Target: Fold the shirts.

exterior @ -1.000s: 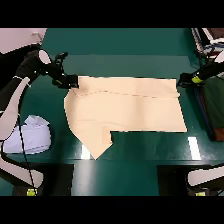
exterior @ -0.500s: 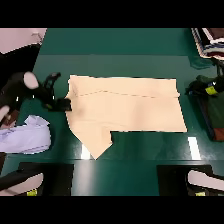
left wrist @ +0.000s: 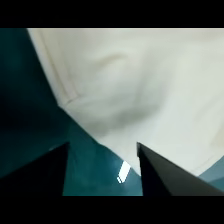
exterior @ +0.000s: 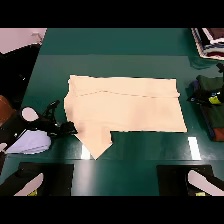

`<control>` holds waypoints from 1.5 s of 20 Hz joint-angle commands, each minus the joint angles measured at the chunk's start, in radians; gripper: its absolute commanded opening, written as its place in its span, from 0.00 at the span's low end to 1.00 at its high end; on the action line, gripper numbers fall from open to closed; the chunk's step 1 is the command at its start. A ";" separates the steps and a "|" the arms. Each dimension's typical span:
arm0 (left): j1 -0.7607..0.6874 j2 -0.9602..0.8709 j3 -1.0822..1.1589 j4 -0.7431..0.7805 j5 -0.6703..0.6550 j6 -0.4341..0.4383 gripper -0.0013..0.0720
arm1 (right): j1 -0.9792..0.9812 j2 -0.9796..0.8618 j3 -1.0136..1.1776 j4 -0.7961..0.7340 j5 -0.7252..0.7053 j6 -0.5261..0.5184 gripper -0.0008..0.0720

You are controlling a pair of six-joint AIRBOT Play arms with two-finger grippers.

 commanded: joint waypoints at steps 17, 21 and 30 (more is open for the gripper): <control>0.000 0.128 0.010 0.023 0.032 0.052 0.05 | -0.149 0.018 -0.166 -0.082 0.138 0.001 0.58; -0.001 0.136 0.042 0.024 0.014 0.052 0.05 | -0.269 -0.034 -0.346 -0.077 0.099 0.000 0.72; -0.001 0.136 0.043 0.025 0.008 0.052 0.05 | -0.111 -0.088 -0.356 0.050 -0.060 -0.040 0.34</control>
